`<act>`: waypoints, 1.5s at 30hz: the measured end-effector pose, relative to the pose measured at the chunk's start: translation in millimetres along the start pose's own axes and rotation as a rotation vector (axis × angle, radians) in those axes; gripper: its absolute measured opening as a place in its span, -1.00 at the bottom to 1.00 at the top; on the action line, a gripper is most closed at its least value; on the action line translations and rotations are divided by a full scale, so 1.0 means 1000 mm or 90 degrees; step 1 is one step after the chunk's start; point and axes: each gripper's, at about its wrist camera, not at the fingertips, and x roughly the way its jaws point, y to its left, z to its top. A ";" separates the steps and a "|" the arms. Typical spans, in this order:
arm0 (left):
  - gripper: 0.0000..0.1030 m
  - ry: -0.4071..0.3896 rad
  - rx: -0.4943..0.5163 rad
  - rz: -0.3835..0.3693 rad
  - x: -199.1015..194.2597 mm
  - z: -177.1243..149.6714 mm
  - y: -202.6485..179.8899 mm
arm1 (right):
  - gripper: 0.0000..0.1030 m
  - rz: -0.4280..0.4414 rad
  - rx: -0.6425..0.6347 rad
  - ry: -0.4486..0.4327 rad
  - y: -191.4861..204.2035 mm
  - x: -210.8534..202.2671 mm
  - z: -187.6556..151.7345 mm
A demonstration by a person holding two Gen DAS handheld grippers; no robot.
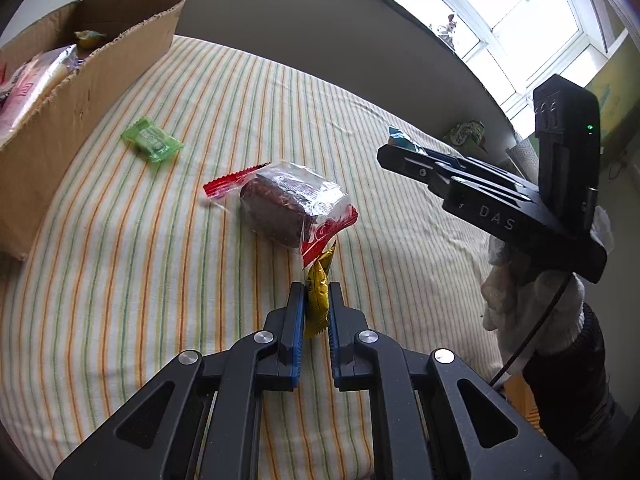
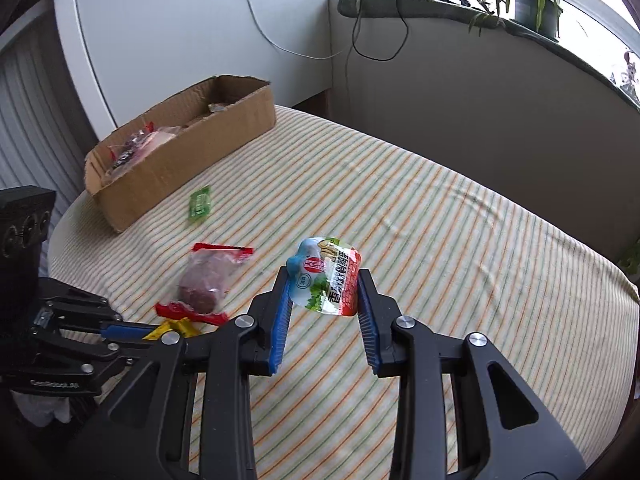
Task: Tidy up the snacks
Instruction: 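Lift and carry the jelly pouch and yellow packet toward the box with both tools, then lower the jelly pouch and yellow packet into the box and open both tools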
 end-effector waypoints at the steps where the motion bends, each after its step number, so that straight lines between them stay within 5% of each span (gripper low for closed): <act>1: -0.82 0.001 0.004 0.005 0.000 -0.003 -0.001 | -0.37 0.014 -0.011 -0.002 0.009 -0.004 -0.002; 7: -0.82 -0.008 0.025 0.028 -0.008 -0.011 -0.006 | -0.37 0.041 -0.068 0.008 0.054 -0.006 -0.013; 21: -0.82 -0.071 0.039 0.060 -0.062 -0.016 0.009 | -0.37 0.027 -0.072 0.001 0.083 -0.016 -0.005; 34: -0.82 -0.166 0.032 0.157 -0.121 0.042 0.064 | -0.37 0.041 -0.102 -0.014 0.117 -0.001 0.045; 45: -0.82 -0.189 0.017 0.204 -0.123 0.106 0.110 | -0.36 0.052 -0.114 -0.024 0.139 0.035 0.096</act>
